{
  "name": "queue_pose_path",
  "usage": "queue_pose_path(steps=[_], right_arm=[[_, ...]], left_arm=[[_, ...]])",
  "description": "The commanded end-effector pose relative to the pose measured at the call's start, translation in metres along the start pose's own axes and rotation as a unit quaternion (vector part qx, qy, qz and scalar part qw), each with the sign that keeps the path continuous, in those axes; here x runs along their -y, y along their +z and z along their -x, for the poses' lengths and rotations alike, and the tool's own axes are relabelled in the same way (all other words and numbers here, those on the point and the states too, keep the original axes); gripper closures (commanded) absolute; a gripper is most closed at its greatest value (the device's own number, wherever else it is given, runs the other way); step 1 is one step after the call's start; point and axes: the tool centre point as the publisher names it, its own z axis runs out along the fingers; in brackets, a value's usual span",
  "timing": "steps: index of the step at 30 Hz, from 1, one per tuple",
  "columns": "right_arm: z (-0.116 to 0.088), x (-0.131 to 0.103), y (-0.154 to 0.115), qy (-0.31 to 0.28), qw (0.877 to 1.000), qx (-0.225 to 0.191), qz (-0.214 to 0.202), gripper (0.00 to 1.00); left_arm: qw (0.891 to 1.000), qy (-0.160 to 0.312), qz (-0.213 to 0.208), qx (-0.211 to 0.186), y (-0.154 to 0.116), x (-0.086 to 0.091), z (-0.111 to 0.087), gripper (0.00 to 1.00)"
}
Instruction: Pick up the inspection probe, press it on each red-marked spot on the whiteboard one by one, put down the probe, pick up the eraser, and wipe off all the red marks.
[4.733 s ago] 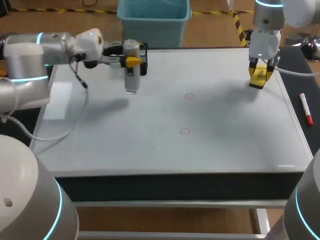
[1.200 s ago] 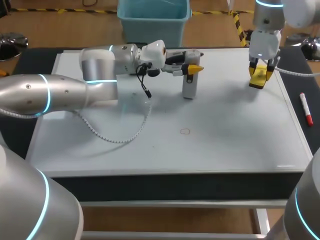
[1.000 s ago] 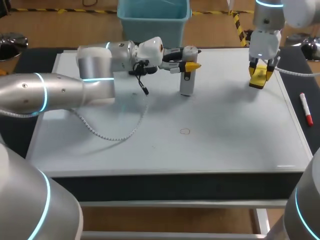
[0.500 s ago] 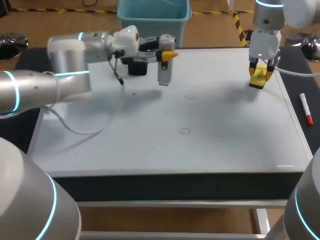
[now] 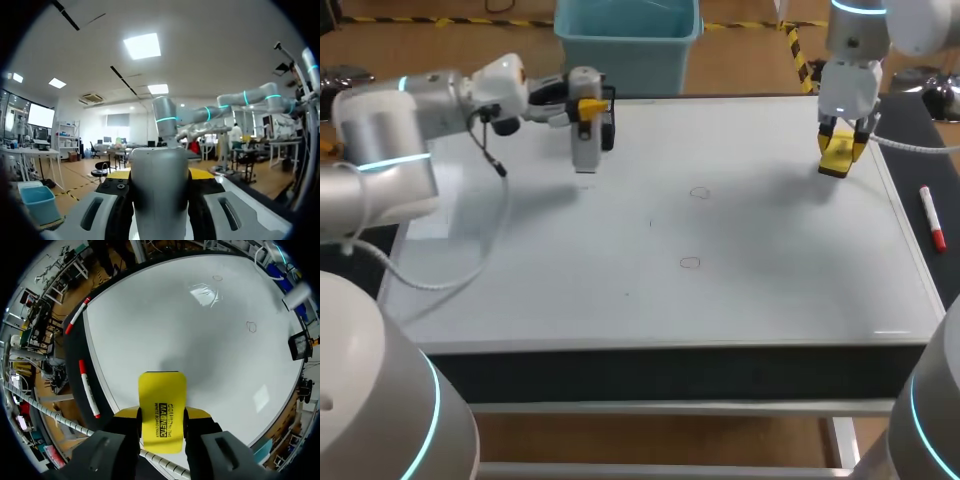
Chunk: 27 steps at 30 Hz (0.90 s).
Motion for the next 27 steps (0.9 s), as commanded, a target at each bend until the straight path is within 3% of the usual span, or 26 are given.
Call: queue_pose_path(steps=[1,11,27], right_arm=[[0.0,0.001,-0.001,-0.001,1.0,-0.001,0.0,1.0],[0.0,0.001,-0.001,-0.001,1.0,-0.001,0.0,1.0],[0.0,0.001,-0.001,-0.001,1.0,-0.001,0.0,1.0]], left_arm=[[0.998,0.004,-0.006,0.056,-0.034,0.004,-0.008,1.0],[0.996,0.024,-0.014,0.085,-0.075,0.014,-0.003,1.0],[0.995,0.021,-0.006,0.094,-0.09,0.011,0.001,1.0]])
